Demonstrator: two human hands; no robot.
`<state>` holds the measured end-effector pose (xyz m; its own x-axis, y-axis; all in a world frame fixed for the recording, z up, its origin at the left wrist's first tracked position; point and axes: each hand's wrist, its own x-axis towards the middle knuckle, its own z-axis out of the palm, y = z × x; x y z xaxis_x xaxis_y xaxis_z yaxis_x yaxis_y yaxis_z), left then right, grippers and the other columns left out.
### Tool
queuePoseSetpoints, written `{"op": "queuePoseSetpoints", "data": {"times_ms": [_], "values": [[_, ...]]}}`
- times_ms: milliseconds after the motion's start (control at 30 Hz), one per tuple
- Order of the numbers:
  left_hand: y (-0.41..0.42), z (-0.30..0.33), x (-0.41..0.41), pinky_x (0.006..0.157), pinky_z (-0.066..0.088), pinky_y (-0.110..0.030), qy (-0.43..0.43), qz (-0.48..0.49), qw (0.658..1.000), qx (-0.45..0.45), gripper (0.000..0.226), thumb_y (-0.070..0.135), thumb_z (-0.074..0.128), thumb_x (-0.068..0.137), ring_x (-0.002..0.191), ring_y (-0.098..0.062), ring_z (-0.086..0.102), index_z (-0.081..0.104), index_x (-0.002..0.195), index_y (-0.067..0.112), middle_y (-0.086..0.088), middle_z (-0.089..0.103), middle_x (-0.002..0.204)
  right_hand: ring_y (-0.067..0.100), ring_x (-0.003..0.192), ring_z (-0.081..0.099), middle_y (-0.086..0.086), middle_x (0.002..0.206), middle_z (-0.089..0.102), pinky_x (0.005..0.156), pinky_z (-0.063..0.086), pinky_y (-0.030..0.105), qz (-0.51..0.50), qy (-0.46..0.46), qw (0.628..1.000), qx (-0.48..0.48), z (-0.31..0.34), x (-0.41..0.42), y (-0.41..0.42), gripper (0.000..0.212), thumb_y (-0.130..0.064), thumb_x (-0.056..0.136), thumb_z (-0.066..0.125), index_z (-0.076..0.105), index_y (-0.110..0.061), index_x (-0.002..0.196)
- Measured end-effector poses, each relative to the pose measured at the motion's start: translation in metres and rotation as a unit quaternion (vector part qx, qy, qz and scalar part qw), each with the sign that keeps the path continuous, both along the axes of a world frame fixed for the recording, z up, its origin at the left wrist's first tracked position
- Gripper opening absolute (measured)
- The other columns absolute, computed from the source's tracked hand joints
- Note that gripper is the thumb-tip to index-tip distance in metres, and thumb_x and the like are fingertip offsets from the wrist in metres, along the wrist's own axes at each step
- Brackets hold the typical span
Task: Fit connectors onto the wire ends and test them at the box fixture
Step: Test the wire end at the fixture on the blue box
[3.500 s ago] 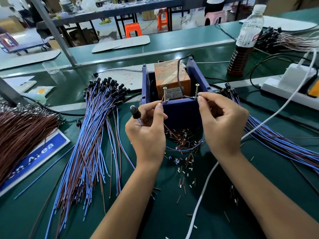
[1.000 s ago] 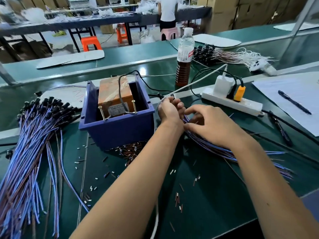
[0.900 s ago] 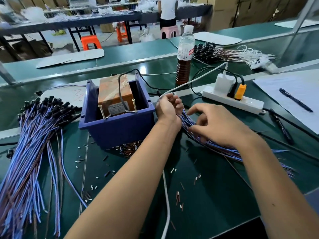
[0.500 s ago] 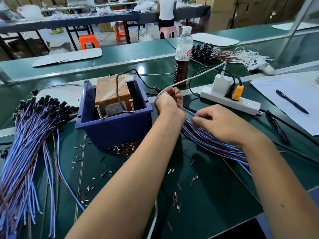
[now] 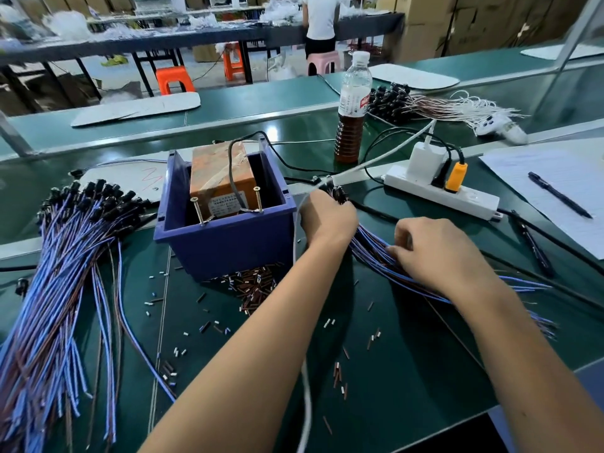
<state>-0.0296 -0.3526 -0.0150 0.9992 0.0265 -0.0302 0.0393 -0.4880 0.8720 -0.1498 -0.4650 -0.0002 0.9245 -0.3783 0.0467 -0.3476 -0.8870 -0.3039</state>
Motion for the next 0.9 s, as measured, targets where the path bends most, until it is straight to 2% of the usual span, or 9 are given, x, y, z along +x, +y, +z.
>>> {"op": "queuePoseSetpoints", "data": {"times_ms": [100, 200, 300, 400, 533, 667, 767, 833, 900], "values": [[0.0, 0.006, -0.011, 0.045, 0.039, -0.022, 0.038, -0.029, 0.999, -0.026, 0.018, 0.014, 0.064, 0.08, 0.05, -0.022, 0.053, 0.055, 0.065, 0.014, -0.004, 0.058, 0.059, 0.031, 0.083, 0.065, 0.004, 0.083, 0.068, 0.067, 0.043, 0.033, -0.029, -0.036, 0.999, -0.009, -0.007, 0.001, 0.005, 0.032, -0.043, 0.084, 0.083, 0.06, -0.025, 0.071], [0.006, 0.012, -0.02, 0.063, 0.062, -0.044, 0.07, -0.093, 0.992, -0.045, 0.006, 0.006, 0.056, 0.068, 0.06, -0.029, 0.067, 0.06, 0.063, 0.009, -0.019, 0.069, 0.064, 0.029, 0.079, 0.064, 0.003, 0.079, 0.067, 0.067, 0.044, 0.033, -0.034, -0.064, 0.997, 0.026, -0.007, 0.002, 0.008, 0.031, -0.039, 0.079, 0.089, 0.062, -0.025, 0.073], [0.016, 0.017, -0.023, 0.07, 0.065, -0.054, 0.111, -0.146, 0.98, -0.07, 0.009, -0.001, 0.056, 0.079, 0.059, -0.03, 0.069, 0.063, 0.074, -0.002, -0.019, 0.068, 0.064, 0.027, 0.074, 0.064, 0.0, 0.074, 0.067, 0.069, 0.053, 0.036, -0.019, -0.138, 0.989, 0.047, -0.004, 0.004, 0.017, 0.022, -0.034, 0.083, 0.086, 0.067, -0.024, 0.08], [0.035, 0.033, -0.036, 0.056, 0.063, -0.037, 0.154, -0.209, 0.962, -0.08, 0.017, -0.004, 0.049, 0.096, 0.046, -0.025, 0.065, 0.062, 0.102, -0.014, -0.024, 0.071, 0.077, 0.024, 0.067, 0.065, -0.004, 0.069, 0.066, 0.066, 0.053, 0.035, -0.004, -0.303, 0.951, 0.066, 0.005, 0.006, 0.033, 0.013, -0.026, 0.09, 0.077, 0.068, -0.02, 0.081], [0.079, 0.063, -0.064, 0.049, 0.055, -0.025, 0.146, -0.311, 0.937, -0.068, 0.025, -0.011, 0.044, 0.096, 0.045, -0.019, 0.063, 0.069, 0.094, -0.012, -0.023, 0.074, 0.079, 0.019, 0.06, 0.056, -0.003, 0.067, 0.063, 0.06, 0.046, 0.038, 0.071, -0.446, 0.886, 0.105, 0.022, 0.011, 0.066, 0.024, -0.026, 0.1, 0.066, 0.068, -0.013, 0.081], [0.148, 0.086, -0.078, 0.045, 0.053, -0.022, 0.137, -0.393, 0.909, -0.008, 0.023, -0.014, 0.044, 0.094, 0.046, -0.016, 0.065, 0.067, 0.099, -0.012, -0.026, 0.076, 0.086, 0.013, 0.058, 0.049, -0.004, 0.064, 0.058, 0.059, 0.04, 0.035, 0.114, -0.467, 0.864, 0.148, 0.026, 0.014, 0.119, 0.027, -0.027, 0.101, 0.064, 0.067, -0.012, 0.079], [0.214, 0.089, -0.078, 0.04, 0.048, -0.019, 0.152, -0.406, 0.9, -0.037, 0.02, -0.013, 0.047, 0.093, 0.046, -0.013, 0.064, 0.067, 0.099, -0.011, -0.024, 0.076, 0.085, 0.012, 0.055, 0.049, -0.008, 0.061, 0.056, 0.056, 0.037, 0.031, 0.153, -0.471, 0.853, 0.164, 0.023, 0.013, 0.168, 0.028, -0.024, 0.1, 0.066, 0.065, -0.013, 0.074], [0.253, 0.082, -0.072, 0.035, 0.041, -0.015, 0.159, -0.352, 0.921, -0.056, 0.022, -0.011, 0.048, 0.093, 0.043, -0.011, 0.061, 0.069, 0.094, -0.005, -0.018, 0.074, 0.078, 0.014, 0.052, 0.051, -0.008, 0.059, 0.055, 0.053, 0.038, 0.032, 0.209, -0.44, 0.856, 0.173, 0.019, 0.012, 0.199, 0.03, -0.026, 0.099, 0.066, 0.063, -0.014, 0.072], [0.283, 0.067, -0.06, 0.036, 0.035, -0.013, 0.146, -0.222, 0.963, -0.048, 0.028, -0.01, 0.049, 0.092, 0.042, -0.01, 0.057, 0.07, 0.082, 0.004, -0.008, 0.07, 0.066, 0.02, 0.052, 0.053, -0.004, 0.059, 0.059, 0.051, 0.041, 0.034, 0.272, -0.393, 0.86, 0.179, 0.012, 0.014, 0.228, 0.029, -0.028, 0.099, 0.067, 0.063, -0.014, 0.073]]}}
